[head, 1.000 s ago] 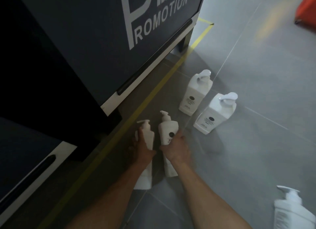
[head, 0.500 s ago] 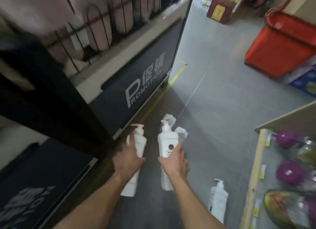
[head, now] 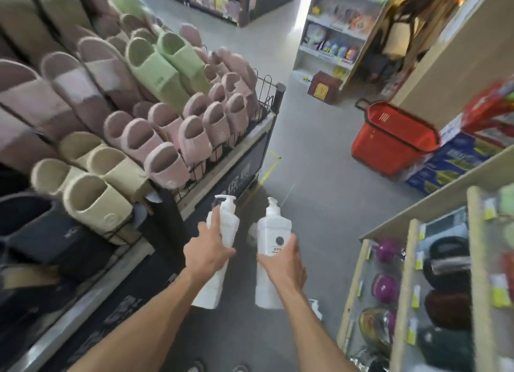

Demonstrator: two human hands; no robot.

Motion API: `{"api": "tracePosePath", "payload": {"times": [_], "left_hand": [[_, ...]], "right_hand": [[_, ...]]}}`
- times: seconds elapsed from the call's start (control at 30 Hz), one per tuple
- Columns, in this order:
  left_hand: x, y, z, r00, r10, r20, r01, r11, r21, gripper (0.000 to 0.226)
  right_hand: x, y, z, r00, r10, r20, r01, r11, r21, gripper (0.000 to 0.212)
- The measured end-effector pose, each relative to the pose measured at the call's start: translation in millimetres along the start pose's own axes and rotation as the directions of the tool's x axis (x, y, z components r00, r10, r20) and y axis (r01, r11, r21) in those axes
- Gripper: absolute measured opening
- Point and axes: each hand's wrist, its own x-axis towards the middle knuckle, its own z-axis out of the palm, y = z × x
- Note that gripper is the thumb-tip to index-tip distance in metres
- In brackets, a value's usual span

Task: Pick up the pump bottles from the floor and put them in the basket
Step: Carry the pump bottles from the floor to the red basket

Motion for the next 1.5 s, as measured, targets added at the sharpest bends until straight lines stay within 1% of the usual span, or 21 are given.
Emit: {"api": "tracePosePath", "payload": {"times": [0.13, 0.27, 0.53, 0.67, 0.83, 0.97, 1.07, 1.23, 1.37, 1.5], "left_hand": [[-33.0, 10.7, -51.2, 0.999, 0.041, -0.011, -0.042, 0.999, -0.004, 0.112], [-59.9, 9.5, -78.5, 0.998, 0.038, -0.045, -0.040, 0.998, -0.055, 0.114], [-99.2, -9.7, -102.4, 0.995, 0.043, -0.091, -0.052, 0.993, -0.105, 0.112], [-104.5, -21.4, -112.3, 0.993, 0.040, -0.113, -0.052, 0.993, -0.107, 0.112], [-114.3, -33.8, -124.8, 0.987, 0.018, -0.162, -0.035, 0.994, -0.103, 0.115], [-128.1, -42.9, -131.1, 0.976, -0.050, -0.213, 0.022, 0.991, -0.132, 0.114], [-145.4, -49.8, -134.0, 0.962, -0.130, -0.240, 0.088, 0.980, -0.176, 0.109], [-180.0, -69.9, -127.5, 0.927, -0.275, -0.256, 0.218, 0.949, -0.229, 0.110], [-208.0, -92.1, -116.2, 0.864, -0.425, -0.269, 0.356, 0.894, -0.270, 0.115], [-236.1, -118.6, -108.8, 0.767, -0.586, -0.261, 0.478, 0.793, -0.379, 0.117]], "right_hand": [[-40.5, -12.6, -44.1, 0.999, -0.011, -0.041, 0.009, 0.999, -0.048, 0.081], [-77.9, -19.7, -63.6, 0.997, -0.007, -0.077, 0.004, 0.999, -0.037, 0.083], [-129.0, -28.5, -71.1, 0.992, -0.038, -0.123, 0.037, 0.999, -0.012, 0.078], [-138.1, -38.6, -69.4, 0.991, -0.077, -0.112, 0.077, 0.997, -0.004, 0.077], [-141.0, -46.0, -65.0, 0.986, -0.136, -0.092, 0.133, 0.990, -0.040, 0.078], [-142.7, -52.8, -56.3, 0.977, -0.208, -0.041, 0.204, 0.976, -0.074, 0.078], [-145.6, -57.7, -49.0, 0.964, -0.264, 0.015, 0.264, 0.960, -0.094, 0.072], [-154.5, -66.7, -34.7, 0.921, -0.378, 0.092, 0.387, 0.914, -0.124, 0.075], [-165.3, -74.0, -18.0, 0.865, -0.459, 0.203, 0.487, 0.865, -0.120, 0.077], [-185.5, -81.3, 5.1, 0.794, -0.526, 0.305, 0.579, 0.807, -0.117, 0.078]]}}
